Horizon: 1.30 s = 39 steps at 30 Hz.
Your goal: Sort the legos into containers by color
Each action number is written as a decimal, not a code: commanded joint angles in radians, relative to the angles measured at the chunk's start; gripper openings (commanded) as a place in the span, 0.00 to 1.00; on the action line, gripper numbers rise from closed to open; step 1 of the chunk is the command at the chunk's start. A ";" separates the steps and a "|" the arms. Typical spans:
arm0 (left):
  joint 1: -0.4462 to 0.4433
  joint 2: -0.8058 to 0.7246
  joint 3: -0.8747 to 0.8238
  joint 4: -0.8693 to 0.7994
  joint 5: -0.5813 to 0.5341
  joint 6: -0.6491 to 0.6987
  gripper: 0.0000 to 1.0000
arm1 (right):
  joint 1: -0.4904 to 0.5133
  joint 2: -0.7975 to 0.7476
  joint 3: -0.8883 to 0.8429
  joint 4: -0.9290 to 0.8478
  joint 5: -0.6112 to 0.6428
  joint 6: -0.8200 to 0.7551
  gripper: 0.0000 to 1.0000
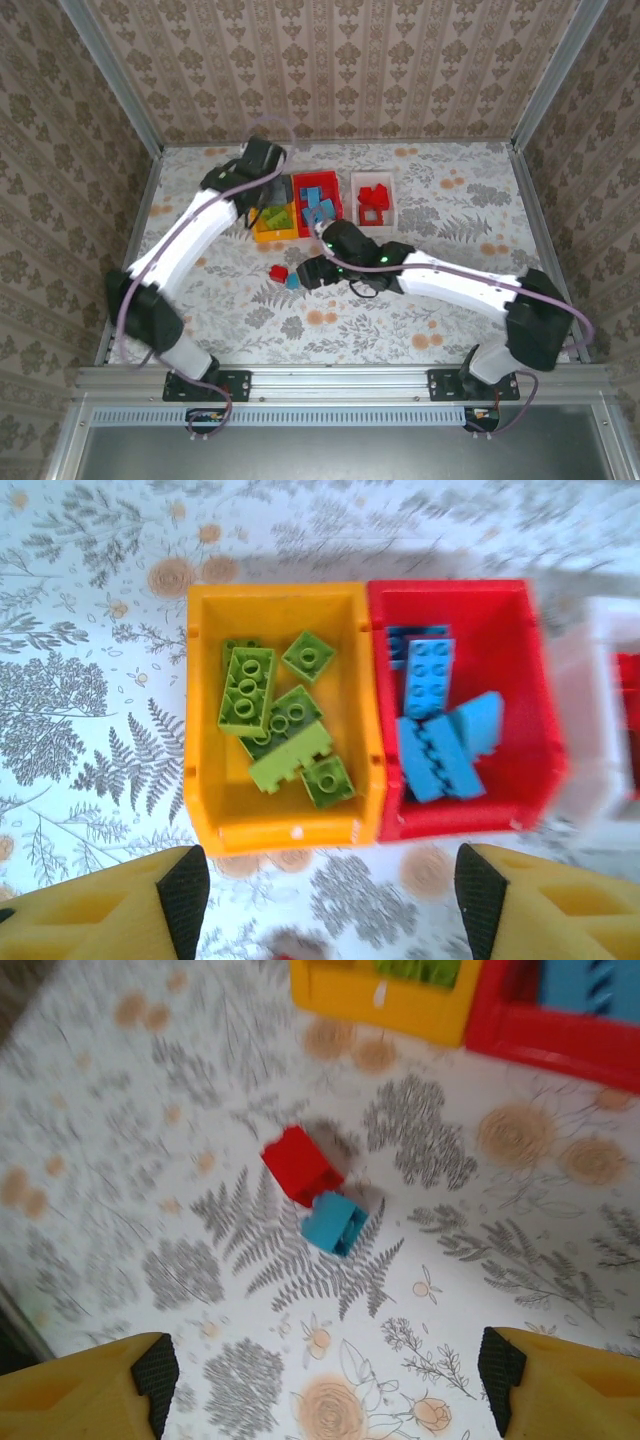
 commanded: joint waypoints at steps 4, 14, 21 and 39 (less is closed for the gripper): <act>-0.032 -0.441 -0.328 -0.079 -0.015 -0.235 0.71 | 0.038 0.226 0.212 -0.113 -0.031 -0.238 0.86; -0.038 -1.007 -0.563 -0.361 0.056 -0.408 0.73 | 0.042 0.571 0.559 -0.306 0.044 -0.362 0.88; -0.038 -1.089 -0.561 -0.418 0.108 -0.434 0.72 | 0.042 0.713 0.697 -0.341 0.086 -0.351 0.76; -0.038 -0.936 -0.629 -0.110 0.270 -0.407 0.71 | 0.039 0.422 0.515 -0.188 0.204 -0.255 0.28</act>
